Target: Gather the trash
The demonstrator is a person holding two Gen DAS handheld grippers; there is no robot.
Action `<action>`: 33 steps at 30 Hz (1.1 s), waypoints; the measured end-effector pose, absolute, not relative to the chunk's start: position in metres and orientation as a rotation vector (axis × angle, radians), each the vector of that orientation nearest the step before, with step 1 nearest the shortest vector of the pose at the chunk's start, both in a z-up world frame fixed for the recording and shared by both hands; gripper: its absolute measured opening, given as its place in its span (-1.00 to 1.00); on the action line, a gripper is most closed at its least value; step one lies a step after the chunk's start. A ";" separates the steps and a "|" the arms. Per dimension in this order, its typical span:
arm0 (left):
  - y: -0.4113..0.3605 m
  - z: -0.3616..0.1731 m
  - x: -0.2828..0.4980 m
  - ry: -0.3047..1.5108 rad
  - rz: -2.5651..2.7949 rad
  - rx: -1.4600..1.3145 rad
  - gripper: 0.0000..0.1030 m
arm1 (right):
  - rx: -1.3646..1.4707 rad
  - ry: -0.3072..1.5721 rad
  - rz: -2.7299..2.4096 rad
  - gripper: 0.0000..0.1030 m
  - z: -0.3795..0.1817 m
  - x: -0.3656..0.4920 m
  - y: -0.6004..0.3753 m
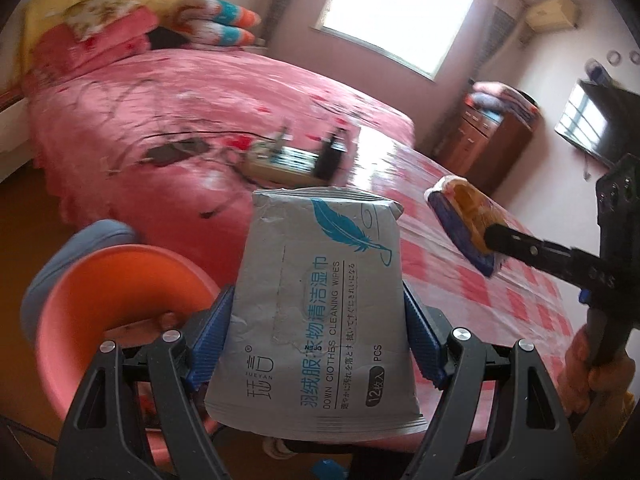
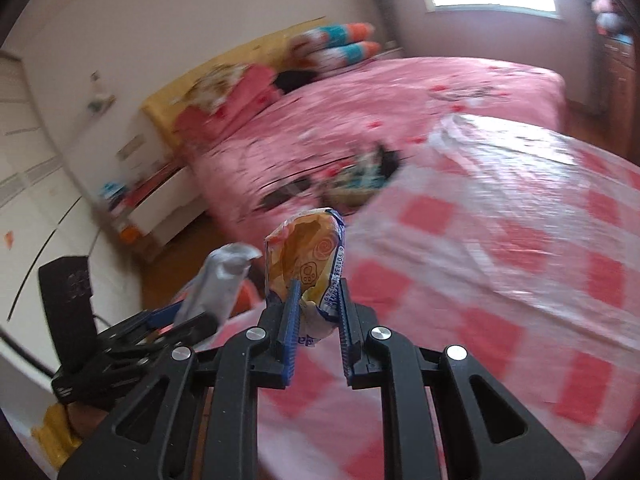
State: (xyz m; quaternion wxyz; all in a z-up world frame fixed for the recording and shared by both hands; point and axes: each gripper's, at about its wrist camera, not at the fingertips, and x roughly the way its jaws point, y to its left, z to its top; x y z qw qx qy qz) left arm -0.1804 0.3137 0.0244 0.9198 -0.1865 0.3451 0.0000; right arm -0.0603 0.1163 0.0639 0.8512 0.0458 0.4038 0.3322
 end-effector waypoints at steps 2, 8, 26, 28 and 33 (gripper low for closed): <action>0.331 0.021 -0.187 0.706 0.049 -0.399 0.53 | 0.069 0.863 0.744 -0.64 0.062 -0.064 0.142; 0.386 0.000 -0.208 0.715 0.209 -0.475 0.54 | -0.015 0.893 0.861 -0.64 0.054 -0.075 0.219; 0.430 -0.014 -0.227 0.632 0.428 -0.430 0.87 | 0.005 0.866 0.700 0.80 0.042 -0.075 0.204; 0.420 -0.006 -0.222 0.632 0.402 -0.398 0.88 | 0.006 0.845 0.667 0.80 0.045 -0.075 0.190; 0.395 0.011 -0.212 0.625 0.338 -0.362 0.88 | 0.012 0.785 0.573 0.80 0.053 -0.079 0.150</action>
